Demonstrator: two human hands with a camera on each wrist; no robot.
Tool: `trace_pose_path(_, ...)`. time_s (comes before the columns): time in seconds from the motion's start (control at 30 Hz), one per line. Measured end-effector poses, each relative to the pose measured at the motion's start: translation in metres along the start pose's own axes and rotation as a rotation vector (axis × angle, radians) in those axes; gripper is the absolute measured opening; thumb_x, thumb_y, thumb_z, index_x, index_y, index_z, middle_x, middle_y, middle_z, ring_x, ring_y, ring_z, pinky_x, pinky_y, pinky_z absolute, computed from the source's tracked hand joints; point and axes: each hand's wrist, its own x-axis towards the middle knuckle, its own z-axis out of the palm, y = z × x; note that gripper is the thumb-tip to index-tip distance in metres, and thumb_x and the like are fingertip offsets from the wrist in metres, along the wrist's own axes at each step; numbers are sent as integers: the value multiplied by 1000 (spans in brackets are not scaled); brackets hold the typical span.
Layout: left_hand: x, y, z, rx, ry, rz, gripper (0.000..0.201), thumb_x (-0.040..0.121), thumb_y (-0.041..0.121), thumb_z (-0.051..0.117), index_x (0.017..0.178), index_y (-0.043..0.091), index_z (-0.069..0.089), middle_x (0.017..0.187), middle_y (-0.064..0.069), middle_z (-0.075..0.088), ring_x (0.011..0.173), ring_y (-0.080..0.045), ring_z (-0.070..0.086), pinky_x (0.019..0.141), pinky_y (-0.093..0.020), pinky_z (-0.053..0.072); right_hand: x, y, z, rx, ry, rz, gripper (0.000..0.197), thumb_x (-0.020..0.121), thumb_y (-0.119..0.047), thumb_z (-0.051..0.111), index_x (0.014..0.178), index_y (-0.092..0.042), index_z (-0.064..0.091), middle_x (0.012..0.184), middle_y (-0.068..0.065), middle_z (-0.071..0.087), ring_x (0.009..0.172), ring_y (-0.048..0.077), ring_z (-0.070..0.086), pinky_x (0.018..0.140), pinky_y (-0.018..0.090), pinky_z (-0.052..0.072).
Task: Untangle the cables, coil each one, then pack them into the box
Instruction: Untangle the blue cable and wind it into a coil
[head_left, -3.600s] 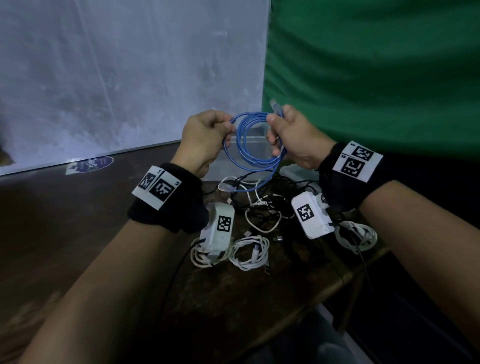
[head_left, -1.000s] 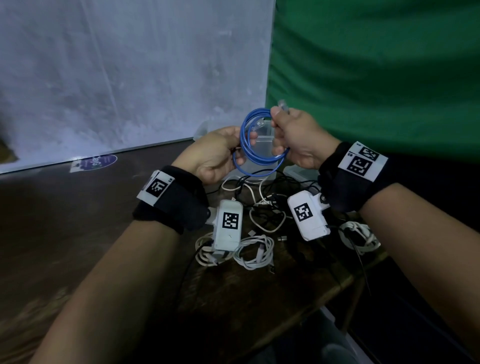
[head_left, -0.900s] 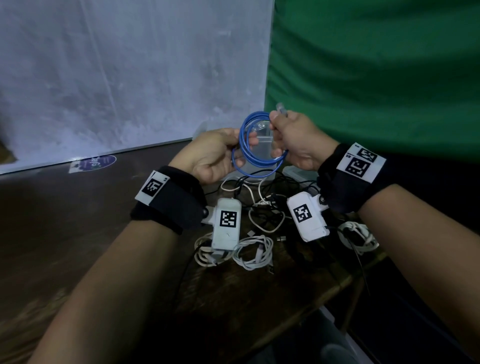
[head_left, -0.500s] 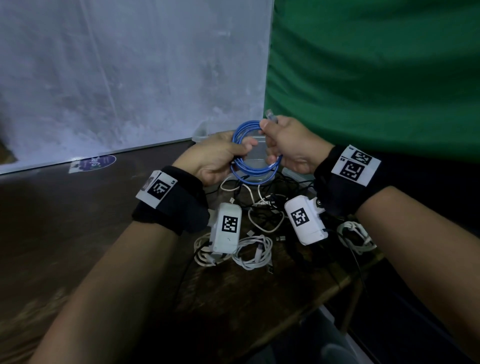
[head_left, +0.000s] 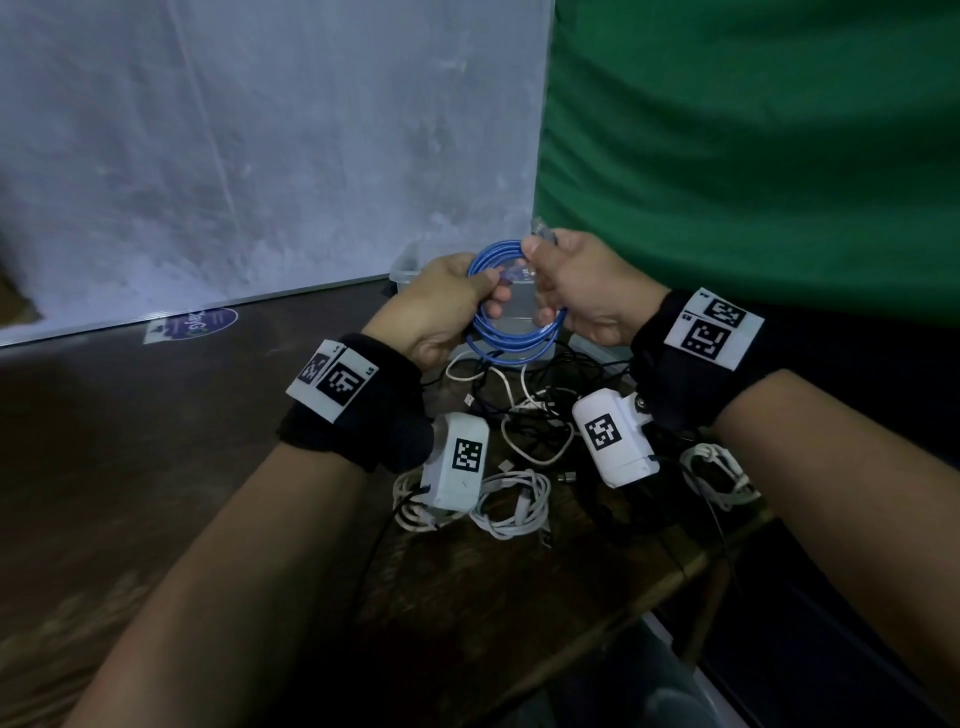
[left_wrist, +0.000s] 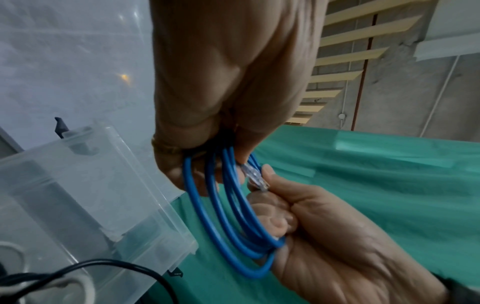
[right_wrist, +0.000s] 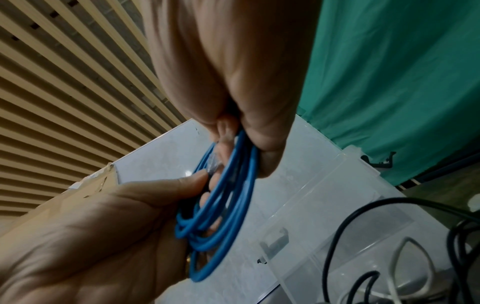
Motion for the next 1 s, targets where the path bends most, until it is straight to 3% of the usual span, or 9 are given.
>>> trace_pose_path(0.07, 0, 2, -2, -9, -25, -10, 18, 98, 6, 45, 88, 12, 59, 68, 1, 55, 54, -6, 48, 55, -20, 40, 1, 1, -2, 21, 2, 21, 25, 103, -20, 37, 80, -14, 45, 39, -9, 36, 30, 2, 28, 36, 15, 33)
trace_pose_path(0.2, 0, 1, -6, 15, -72, 5, 14, 88, -5, 56, 96, 4, 62, 81, -8, 57, 74, -17, 52, 70, -24, 42, 3, -1, -6, 43, -5, 84, 20, 102, -22, 39, 85, -12, 45, 39, -9, 33, 32, 4, 26, 38, 17, 32)
trace_pose_path(0.3, -1, -1, -2, 53, -27, 54, 8, 87, 0, 61, 87, 8, 61, 76, -5, 55, 68, -13, 50, 67, -22, 41, 2, -1, -5, 25, -6, 88, 25, 103, -22, 38, 81, -13, 45, 37, -8, 31, 32, 5, 24, 40, 18, 31)
trace_pose_path(0.4, -2, 0, -1, 80, 80, 135, 22, 86, 2, 63, 88, 20, 50, 66, -1, 53, 58, -7, 49, 56, -16, 40, 1, -2, -3, -6, 3, 70, 27, 103, -22, 36, 79, -12, 44, 36, -8, 30, 31, 5, 24, 41, 18, 32)
trace_pose_path(0.57, -3, 3, 1, 222, 132, 290, 26, 89, 5, 61, 89, 29, 50, 66, -5, 46, 64, -19, 45, 55, -25, 36, 3, -6, 0, 12, 14, 65, 27, 103, -18, 33, 80, -12, 45, 38, -7, 31, 31, 5, 25, 40, 18, 34)
trace_pose_path(0.7, -1, 4, 1, 237, 185, 342, 20, 89, 10, 62, 76, 23, 54, 75, -10, 52, 69, -18, 50, 62, -25, 42, 2, -8, 4, -14, 13, 58, 25, 103, -15, 33, 81, -12, 44, 49, -2, 29, 31, 5, 26, 40, 19, 34)
trace_pose_path(0.83, 0, 7, -3, 218, 215, 352, 31, 86, 13, 67, 59, 17, 52, 51, 9, 46, 53, -4, 39, 52, -18, 33, -1, 1, 4, -111, 13, 52, 23, 103, -14, 33, 83, -11, 44, 57, 1, 29, 29, 3, 26, 43, 23, 35)
trace_pose_path(0.9, -1, 15, -6, 185, 254, 372, 27, 83, 13, 70, 59, 17, 58, 50, 12, 49, 50, 0, 42, 54, -14, 36, -2, 7, 3, -147, 9, 55, 22, 103, -15, 34, 83, -11, 44, 57, 1, 29, 29, 3, 26, 43, 25, 36)
trace_pose_path(1.0, -5, 24, -8, 45, 216, 371, 18, 84, 11, 68, 68, 12, 61, 58, 0, 57, 50, -5, 53, 53, -18, 47, -3, 14, 3, -162, -14, 60, 24, 103, -14, 33, 82, -13, 43, 48, -3, 38, 30, 3, 27, 42, 24, 36)
